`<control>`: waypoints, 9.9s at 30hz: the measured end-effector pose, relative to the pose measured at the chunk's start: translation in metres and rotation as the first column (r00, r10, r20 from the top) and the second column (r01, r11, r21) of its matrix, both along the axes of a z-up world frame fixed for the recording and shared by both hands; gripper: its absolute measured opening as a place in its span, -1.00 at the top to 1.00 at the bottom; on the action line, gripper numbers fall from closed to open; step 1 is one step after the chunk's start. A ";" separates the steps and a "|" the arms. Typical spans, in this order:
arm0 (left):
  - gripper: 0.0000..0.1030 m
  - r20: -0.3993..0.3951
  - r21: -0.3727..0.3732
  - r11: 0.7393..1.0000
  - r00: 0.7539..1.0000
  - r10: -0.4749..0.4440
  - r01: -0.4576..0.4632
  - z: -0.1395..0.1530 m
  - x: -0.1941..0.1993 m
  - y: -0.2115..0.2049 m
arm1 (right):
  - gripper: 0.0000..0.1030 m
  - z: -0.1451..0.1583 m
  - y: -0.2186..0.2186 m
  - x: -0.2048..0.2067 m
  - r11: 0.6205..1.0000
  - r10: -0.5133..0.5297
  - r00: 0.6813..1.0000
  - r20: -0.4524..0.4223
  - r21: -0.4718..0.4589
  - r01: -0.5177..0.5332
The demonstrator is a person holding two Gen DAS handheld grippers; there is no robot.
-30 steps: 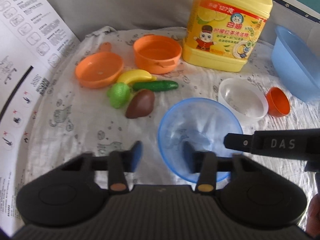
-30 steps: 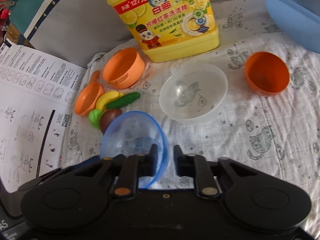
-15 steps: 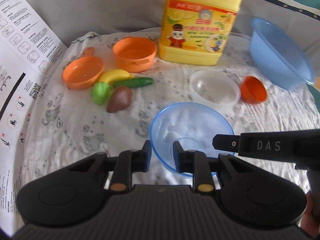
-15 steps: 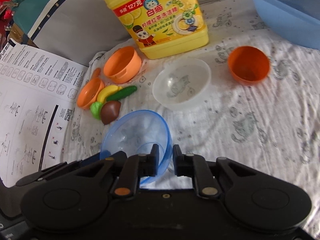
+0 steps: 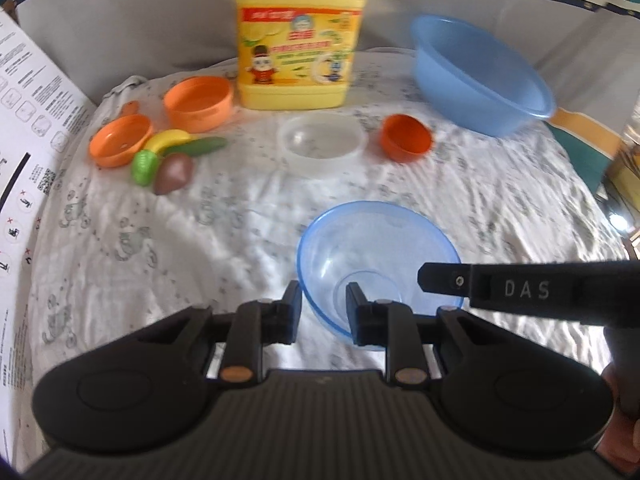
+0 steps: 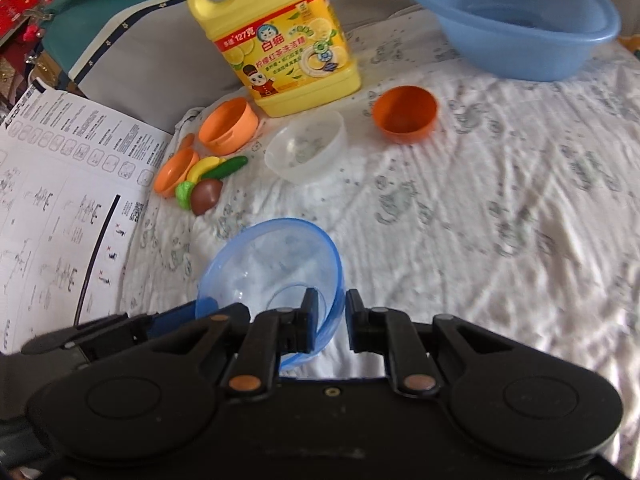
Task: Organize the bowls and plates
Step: 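Carry the blue bowl with the right gripper beside the plate stack, then lower the blue bowl onto the cloth and open the right gripper, then move the right gripper to the clear white bowl, then close the right gripper on the clear bowl's rim, then carry the clear bowl with the right gripper and lower it into the blue bowl, then open the right gripper to release the clear bowl, then move the right gripper to the small orange bowl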
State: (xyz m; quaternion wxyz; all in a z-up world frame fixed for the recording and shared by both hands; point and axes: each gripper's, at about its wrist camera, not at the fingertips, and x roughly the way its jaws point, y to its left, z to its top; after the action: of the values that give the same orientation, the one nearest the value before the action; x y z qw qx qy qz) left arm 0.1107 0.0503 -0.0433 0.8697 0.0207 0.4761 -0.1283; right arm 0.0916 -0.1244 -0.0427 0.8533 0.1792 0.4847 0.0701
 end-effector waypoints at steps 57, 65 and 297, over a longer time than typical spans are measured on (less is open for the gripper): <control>-0.50 -0.078 0.033 0.989 0.987 -0.141 0.144 -0.039 -0.105 -0.048 | -0.02 -0.028 -0.048 -0.110 0.998 -0.056 0.996 -0.071 -0.034 0.054; -1.00 -0.011 0.043 0.999 0.999 -0.031 0.032 -0.020 -0.103 -0.016 | -1.00 -0.016 -0.070 -0.109 0.989 -0.151 0.988 -0.027 -0.005 0.150; -0.91 0.114 0.045 0.999 0.993 -0.001 -0.004 -0.020 0.143 -0.086 | -0.31 -0.004 -0.117 0.125 0.979 -0.205 0.976 0.070 0.029 0.203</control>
State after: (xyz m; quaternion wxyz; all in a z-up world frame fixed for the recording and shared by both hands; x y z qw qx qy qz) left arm 0.2540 -0.0355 -0.0637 0.8949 0.0473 0.4285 -0.1154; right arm 0.2167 -0.2411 -0.0466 0.8710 0.2346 0.4316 -0.0060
